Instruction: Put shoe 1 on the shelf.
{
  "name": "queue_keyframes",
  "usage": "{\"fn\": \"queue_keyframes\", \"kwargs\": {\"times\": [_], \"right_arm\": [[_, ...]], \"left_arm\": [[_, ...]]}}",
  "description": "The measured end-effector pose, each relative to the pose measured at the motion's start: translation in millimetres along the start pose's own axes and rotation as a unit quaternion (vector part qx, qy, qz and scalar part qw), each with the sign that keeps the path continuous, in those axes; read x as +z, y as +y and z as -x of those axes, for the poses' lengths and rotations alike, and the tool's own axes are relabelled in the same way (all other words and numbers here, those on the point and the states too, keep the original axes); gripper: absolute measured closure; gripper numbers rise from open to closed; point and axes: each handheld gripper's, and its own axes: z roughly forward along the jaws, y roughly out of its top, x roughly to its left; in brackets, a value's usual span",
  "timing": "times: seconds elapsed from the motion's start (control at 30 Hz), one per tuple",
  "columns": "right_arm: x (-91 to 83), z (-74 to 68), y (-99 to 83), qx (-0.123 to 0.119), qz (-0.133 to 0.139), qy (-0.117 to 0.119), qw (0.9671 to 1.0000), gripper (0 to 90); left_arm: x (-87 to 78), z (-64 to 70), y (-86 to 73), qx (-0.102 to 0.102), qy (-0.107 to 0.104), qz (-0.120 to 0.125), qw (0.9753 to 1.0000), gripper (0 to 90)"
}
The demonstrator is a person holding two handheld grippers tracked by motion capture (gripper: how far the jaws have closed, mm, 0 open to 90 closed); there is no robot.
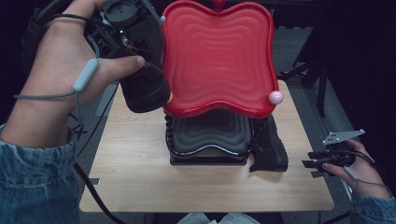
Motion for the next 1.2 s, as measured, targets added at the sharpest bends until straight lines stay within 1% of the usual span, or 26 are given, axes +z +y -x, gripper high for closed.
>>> {"fn": "queue_keyframes", "kwargs": {"times": [0.03, 0.07, 0.13, 0.17, 0.2, 0.27, 0.3, 0.33, 0.4, 0.43, 0.47, 0.53, 0.57, 0.6, 0.63, 0.7, 0.73, 0.8, 0.83, 1.0, 1.07, 1.17, 1.2], "right_arm": [[-0.3, 0.1, 0.0, 0.0, -0.002, 0.0, 1.0, 53.2], [-0.3, 0.0, 0.0, 0.001, -0.002, 0.001, 1.0, 53.2], [0.6, -0.3, -0.1, -0.001, -0.003, 0.001, 1.0, 53.3], [1.0, -0.6, -0.2, -0.003, -0.003, 0.002, 1.0, 53.2], [1.0, -0.6, -0.2, -0.003, -0.003, 0.002, 1.0, 53.2], [1.6, -1.3, 0.0, -0.003, -0.004, 0.004, 1.0, 53.2], [1.4, -1.4, 0.1, -0.003, -0.005, 0.004, 1.0, 53.2], [1.8, -1.5, 0.1, -0.002, -0.004, 0.005, 1.0, 53.2], [2.7, -1.5, 0.3, -0.002, -0.006, 0.007, 1.0, 53.2], [3.1, -1.0, 0.4, -0.004, -0.008, 0.007, 0.9999, 53.2], [4.0, -1.3, 0.3, -0.001, -0.008, 0.008, 0.9999, 53.2], [4.9, -1.1, 0.2, -0.004, -0.01, 0.008, 0.9999, 53.2], [4.9, -1.3, 0.1, -0.004, -0.011, 0.009, 0.9999, 53.2], [5.0, -1.4, -0.2, -0.004, -0.009, 0.01, 0.9999, 53.2], [4.9, -1.3, -0.6, -0.004, -0.009, 0.011, 0.9999, 53.0], [5.4, -0.9, -1.8, -0.003, -0.013, 0.013, 0.9998, 52.4], [5.6, -0.6, -2.2, -0.006, -0.016, 0.013, 0.9998, 52.3], [6.4, -0.7, -2.8, -0.006, -0.014, 0.014, 0.9998, 52.4], [6.4, -0.8, -2.9, -0.005, -0.014, 0.015, 0.9998, 52.4], [7.0, -0.7, -3.2, -0.006, -0.016, 0.016, 0.9997, 52.4], [7.9, -0.9, -3.3, -0.007, -0.018, 0.016, 0.9997, 52.4], [9.0, -1.7, -2.7, -0.009, -0.022, 0.018, 0.9995, 52.4], [9.7, -2.7, -2.4, -0.008, -0.026, 0.019, 0.9994, 52.4]], "left_arm": [[-1.5, -0.2, 1.3, 0.007, -0.003, 0.002, 1.0, 87.4], [-2.5, 0.4, 2.6, 0.009, 0.0, 0.003, 1.0, 87.3], [-3.0, 1.2, 6.6, 0.016, 0.009, 0.003, 0.9998, 87.4], [-2.7, 2.1, 8.6, 0.015, 0.015, 0.002, 0.9998, 87.5], [-2.7, 2.1, 8.6, 0.015, 0.015, 0.002, 0.9998, 87.5], [-1.3, -0.1, 14.2, 0.021, 0.011, 0.005, 0.9997, 87.6], [0.0, -1.2, 16.5, 0.018, 0.005, 0.011, 0.9998, 87.6], [2.1, -2.0, 19.5, 0.02, 0.002, 0.012, 0.9997, 87.6], [6.0, -1.7, 26.2, 0.029, 0.004, 0.012, 0.9995, 87.6], [8.3, -0.4, 29.4, 0.03, 0.006, 0.012, 0.9995, 87.6], [10.2, 0.3, 32.8, 0.031, 0.007, 0.014, 0.9994, 87.5], [14.4, -0.1, 41.1, 0.046, 0.005, 0.012, 0.9989, 87.6], [17.1, 0.6, 44.7, 0.047, 0.005, 0.012, 0.9988, 87.5], [19.7, 0.7, 48.8, 0.05, 0.007, 0.013, 0.9987, 87.4], [22.5, -0.1, 53.1, 0.06, 0.008, 0.014, 0.9981, 87.3], [29.4, -0.2, 61.6, 0.068, 0.016, 0.015, 0.9974, 87.3], [29.4, -0.2, 61.6, 0.068, 0.016, 0.015, 0.9974, 87.4], [34.0, 0.1, 68.0, 0.076, 0.021, 0.019, 0.9967, 87.5], [35.7, 0.9, 70.5, 0.077, 0.019, 0.026, 0.9965, 87.5], [45.6, 3.6, 79.2, 0.09, 0.007, 0.027, 0.9955, 87.3], [50.5, 6.9, 83.0, 0.098, 0.012, 0.021, 0.9948, 87.3], [56.8, 11.6, 88.4, 0.12, 0.003, 0.018, 0.9926, 86.9], [59.1, 13.1, 89.4, 0.122, -0.001, 0.016, 0.9924, 86.7]]}}
